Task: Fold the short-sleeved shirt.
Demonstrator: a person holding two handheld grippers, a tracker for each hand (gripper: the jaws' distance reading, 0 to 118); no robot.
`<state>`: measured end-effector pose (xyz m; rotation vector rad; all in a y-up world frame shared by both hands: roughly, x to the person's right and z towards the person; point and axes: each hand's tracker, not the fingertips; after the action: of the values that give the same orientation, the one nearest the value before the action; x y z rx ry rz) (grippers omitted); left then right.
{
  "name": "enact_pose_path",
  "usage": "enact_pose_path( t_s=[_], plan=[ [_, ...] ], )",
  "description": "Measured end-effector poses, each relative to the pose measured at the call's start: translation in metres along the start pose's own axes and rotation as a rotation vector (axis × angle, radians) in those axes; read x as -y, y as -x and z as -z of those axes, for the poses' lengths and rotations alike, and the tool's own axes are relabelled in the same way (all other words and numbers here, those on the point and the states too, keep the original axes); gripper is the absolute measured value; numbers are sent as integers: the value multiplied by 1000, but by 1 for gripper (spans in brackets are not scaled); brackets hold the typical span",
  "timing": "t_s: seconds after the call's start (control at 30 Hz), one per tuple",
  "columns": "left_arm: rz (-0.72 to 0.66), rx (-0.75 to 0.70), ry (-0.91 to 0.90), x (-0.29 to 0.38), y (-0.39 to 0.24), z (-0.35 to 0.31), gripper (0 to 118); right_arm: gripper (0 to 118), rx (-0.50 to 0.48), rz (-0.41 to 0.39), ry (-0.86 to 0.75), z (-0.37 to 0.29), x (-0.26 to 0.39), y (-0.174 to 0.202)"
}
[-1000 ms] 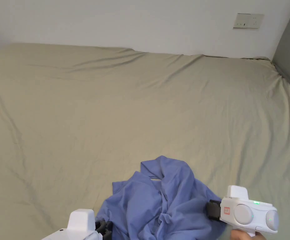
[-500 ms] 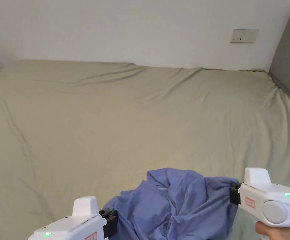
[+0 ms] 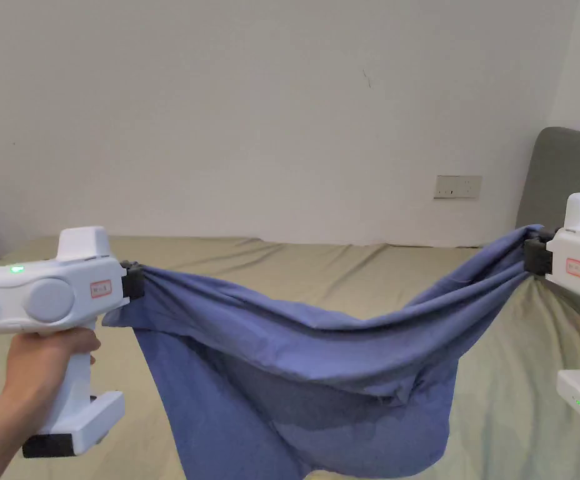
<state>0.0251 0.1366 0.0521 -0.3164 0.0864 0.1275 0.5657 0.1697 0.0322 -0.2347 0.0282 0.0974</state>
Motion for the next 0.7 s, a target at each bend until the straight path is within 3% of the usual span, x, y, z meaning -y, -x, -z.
enact_pose_path(
  t_s=[0.17, 0.37, 0.53, 0.7],
  plan=[
    [1, -96, -56, -83, 2, 32, 4, 10, 7, 45, -46, 31, -53, -13],
    [46, -156, -98, -136, -15, 58, 4, 10, -4, 85, -59, 71, -87, -10],
    [63, -195, -93, -136, -17, 93, 4, 10, -10, 91, -37, 83, -71, 16],
    [56, -216, -17, -90, -6, 132, 4, 10, -25, 104, 58, 111, -19, 30]
  ],
)
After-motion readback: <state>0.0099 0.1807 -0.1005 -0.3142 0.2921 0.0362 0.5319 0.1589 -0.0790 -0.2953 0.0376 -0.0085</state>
